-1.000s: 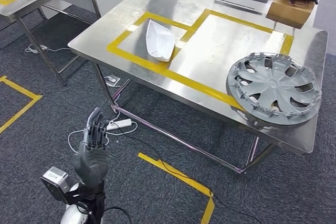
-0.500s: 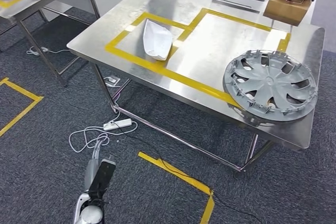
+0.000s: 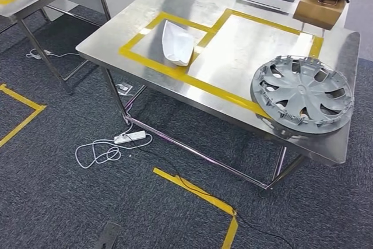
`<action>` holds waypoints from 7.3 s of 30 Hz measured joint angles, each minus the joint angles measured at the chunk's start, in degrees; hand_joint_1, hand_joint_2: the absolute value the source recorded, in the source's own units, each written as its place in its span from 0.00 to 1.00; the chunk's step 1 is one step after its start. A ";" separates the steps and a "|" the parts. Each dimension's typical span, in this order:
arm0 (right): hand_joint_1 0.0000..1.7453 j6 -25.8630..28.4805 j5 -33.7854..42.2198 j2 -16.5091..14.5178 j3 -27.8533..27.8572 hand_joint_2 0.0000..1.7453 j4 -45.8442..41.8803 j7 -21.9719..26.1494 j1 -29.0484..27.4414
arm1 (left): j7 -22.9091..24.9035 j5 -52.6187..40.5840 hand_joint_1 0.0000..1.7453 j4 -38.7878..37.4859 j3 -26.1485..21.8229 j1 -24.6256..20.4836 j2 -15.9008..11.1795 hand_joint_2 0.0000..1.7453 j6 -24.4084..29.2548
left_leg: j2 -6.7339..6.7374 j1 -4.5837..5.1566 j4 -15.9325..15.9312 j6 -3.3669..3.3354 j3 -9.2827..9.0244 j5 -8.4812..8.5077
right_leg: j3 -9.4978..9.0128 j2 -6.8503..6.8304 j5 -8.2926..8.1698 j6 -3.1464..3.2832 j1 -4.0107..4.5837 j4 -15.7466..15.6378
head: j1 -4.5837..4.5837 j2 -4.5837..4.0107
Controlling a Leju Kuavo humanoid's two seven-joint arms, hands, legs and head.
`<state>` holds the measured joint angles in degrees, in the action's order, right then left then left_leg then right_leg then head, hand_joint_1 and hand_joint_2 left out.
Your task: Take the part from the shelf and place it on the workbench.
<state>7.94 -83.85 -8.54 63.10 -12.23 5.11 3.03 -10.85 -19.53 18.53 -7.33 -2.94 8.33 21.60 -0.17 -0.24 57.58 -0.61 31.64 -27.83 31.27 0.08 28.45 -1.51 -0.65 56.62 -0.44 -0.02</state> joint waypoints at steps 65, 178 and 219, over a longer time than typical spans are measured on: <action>0.00 -1.88 6.12 0.22 5.81 0.00 -0.01 11.70 0.60 | 21.86 -4.99 0.00 -6.38 -4.71 2.58 3.86 0.00 -4.28 | 1.80 0.38 -0.36 -1.48 0.09 0.55 | -0.80 -2.71 5.25 -0.42 0.27 3.99 | 0.09 0.00; 0.00 14.31 2.22 -2.57 5.77 0.00 -0.25 1.56 -0.50 | -19.53 5.46 0.00 -6.07 -26.09 2.80 5.13 0.00 -23.60 | -0.16 0.62 15.30 1.09 6.15 -6.21 | -0.86 -0.36 1.20 2.13 0.36 0.86 | 0.65 0.00; 0.00 9.01 -4.09 -2.45 2.15 0.00 -0.14 -5.94 -0.60 | -7.02 3.41 0.00 -6.33 -27.38 2.87 4.51 0.00 -23.32 | -0.08 0.94 1.26 -2.21 3.31 1.66 | -6.37 -0.22 11.79 0.04 0.17 4.50 | 0.73 -0.02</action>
<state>16.95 -87.94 -10.99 65.25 -12.37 -0.83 2.43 -17.87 -16.12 12.20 -34.71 -0.07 12.85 -1.72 -0.24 0.71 58.84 -2.82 34.95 -26.18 24.90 -0.14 40.24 -1.47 -0.48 61.12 0.29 -0.04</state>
